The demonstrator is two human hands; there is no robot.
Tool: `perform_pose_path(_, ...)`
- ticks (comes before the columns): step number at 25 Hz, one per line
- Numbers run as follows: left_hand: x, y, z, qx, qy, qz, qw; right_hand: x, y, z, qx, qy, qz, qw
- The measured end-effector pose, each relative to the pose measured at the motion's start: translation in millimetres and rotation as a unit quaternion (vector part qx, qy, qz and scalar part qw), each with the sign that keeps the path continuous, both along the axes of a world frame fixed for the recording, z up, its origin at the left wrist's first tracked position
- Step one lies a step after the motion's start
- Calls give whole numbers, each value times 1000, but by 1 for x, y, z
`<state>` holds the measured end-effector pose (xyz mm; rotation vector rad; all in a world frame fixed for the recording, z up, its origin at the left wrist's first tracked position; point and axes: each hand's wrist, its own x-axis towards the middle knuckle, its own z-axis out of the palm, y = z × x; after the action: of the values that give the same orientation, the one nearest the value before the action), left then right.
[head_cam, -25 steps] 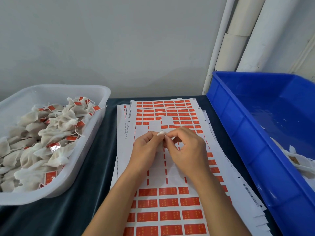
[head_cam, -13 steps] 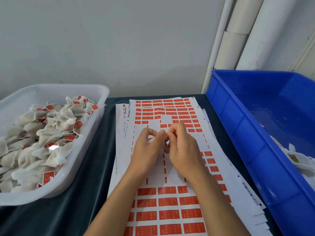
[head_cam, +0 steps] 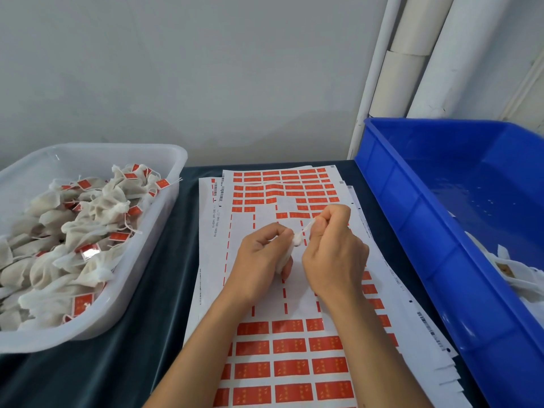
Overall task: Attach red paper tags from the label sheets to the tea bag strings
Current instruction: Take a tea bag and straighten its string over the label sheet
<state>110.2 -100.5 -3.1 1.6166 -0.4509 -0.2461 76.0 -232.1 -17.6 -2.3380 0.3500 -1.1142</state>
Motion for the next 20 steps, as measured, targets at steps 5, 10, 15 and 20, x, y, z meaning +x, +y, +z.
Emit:
perform_pose_path(5, -1, -1, -3, 24, -13, 5, 1000, 3, -4, -1, 29, 48, 34, 998)
perform_pose_path(10, 0, -1, -8, 61, -24, -2, 998, 3, -6, 0, -1, 88, 21, 996)
perform_pose_path(15, 2, -5, -10, 61, -26, -1, 998, 7, -1, -2, -14, 118, -67, 991)
perform_pose_path(20, 0, -9, -10, 55, -20, -5, 998, 8, -1, -5, 5, 121, -85, 989)
